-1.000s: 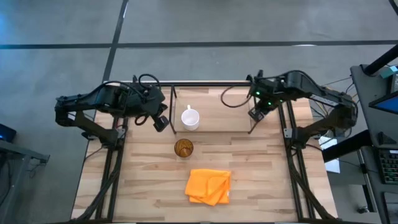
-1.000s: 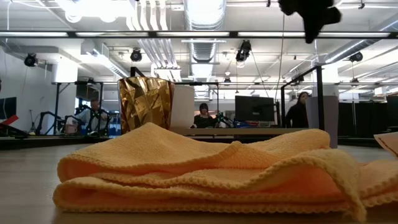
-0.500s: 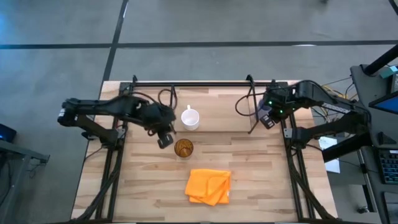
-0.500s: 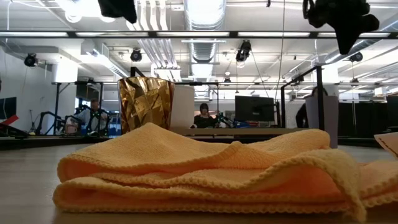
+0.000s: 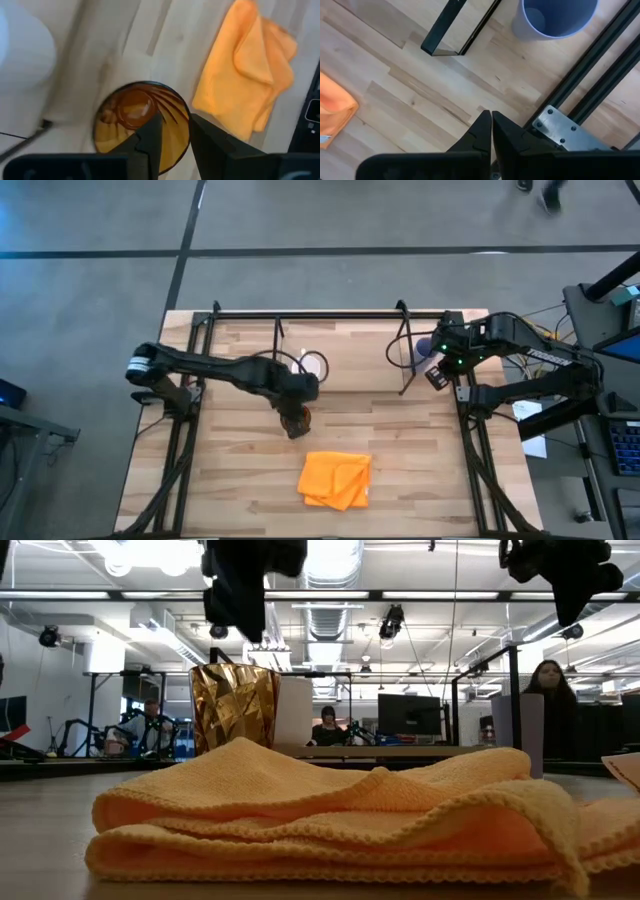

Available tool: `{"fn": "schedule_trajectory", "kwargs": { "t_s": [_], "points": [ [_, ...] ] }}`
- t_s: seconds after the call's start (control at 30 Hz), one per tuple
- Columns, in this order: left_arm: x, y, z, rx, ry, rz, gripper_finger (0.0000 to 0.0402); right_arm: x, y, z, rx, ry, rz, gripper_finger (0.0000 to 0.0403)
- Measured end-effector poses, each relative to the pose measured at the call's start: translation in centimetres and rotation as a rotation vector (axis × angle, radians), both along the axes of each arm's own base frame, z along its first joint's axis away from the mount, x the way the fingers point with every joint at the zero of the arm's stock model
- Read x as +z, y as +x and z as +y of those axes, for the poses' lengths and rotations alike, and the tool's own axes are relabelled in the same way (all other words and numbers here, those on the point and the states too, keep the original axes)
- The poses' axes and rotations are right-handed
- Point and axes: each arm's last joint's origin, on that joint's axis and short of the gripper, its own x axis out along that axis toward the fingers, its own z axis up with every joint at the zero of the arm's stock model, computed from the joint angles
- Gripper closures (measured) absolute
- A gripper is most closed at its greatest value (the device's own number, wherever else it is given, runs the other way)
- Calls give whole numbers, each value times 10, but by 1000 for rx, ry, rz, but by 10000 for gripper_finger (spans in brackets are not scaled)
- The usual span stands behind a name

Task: Stack small to large cups/mugs on shelf
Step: Put the brown cup on the shelf

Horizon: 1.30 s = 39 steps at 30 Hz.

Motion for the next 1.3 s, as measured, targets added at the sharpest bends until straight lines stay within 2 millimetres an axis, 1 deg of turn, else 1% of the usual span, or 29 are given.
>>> {"fn": "schedule_trajectory", "kwargs": {
  "t_s": [0.1,0.23,0.43,0.77,1.03,1.1,1.23,1.3],
  "points": [
    [-13,8,-4,-11,-36,46,320,1,-3,1,1,-3,-11,394],
    [-24,14,-10,-28,-46,79,320,3,-6,1,8,-9,-24,394],
    [-28,18,-16,-23,-56,84,320,4,-8,2,10,-16,-33,394],
    [-39,18,-16,-16,-35,123,320,4,-8,2,9,-18,-31,394],
    [-50,23,-16,-13,-31,152,322,4,-8,2,1,-16,-32,394],
    [-50,24,-16,-12,-31,151,333,4,-8,2,-1,-16,-32,394],
    [-50,24,-16,-13,-27,141,386,4,-8,2,-1,-16,-32,394],
    [-44,26,-16,-13,-27,115,393,4,-8,2,-1,-16,-32,394]
  ]
}}
